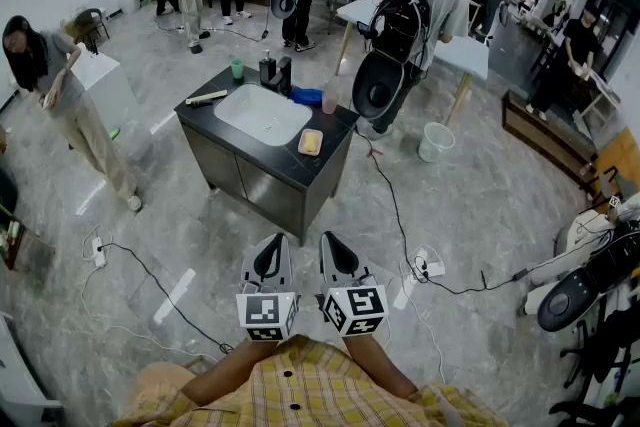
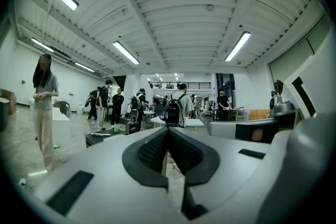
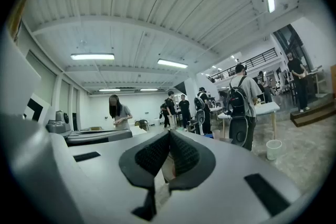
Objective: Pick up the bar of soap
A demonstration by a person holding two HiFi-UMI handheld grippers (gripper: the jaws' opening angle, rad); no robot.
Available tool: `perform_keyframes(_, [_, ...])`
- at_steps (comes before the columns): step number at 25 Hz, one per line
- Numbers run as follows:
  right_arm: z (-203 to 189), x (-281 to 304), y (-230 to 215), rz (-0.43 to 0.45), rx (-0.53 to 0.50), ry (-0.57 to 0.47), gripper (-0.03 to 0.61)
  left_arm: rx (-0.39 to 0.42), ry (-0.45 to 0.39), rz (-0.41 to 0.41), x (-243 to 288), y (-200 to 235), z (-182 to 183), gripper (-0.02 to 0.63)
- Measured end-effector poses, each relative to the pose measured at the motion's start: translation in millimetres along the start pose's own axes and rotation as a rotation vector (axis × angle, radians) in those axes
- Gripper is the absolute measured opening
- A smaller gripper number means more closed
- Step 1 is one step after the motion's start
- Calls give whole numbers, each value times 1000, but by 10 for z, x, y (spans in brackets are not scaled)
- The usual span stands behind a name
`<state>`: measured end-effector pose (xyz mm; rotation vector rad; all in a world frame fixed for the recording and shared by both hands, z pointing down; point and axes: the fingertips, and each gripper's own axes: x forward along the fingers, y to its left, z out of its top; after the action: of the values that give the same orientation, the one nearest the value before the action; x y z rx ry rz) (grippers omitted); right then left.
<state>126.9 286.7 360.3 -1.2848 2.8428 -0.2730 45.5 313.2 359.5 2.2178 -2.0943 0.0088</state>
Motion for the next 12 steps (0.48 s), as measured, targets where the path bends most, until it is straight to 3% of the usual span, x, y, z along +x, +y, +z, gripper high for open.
perform_keyframes(12, [-100, 129, 122, -12, -30, 22, 18, -14, -19, -9, 0, 187, -19, 11])
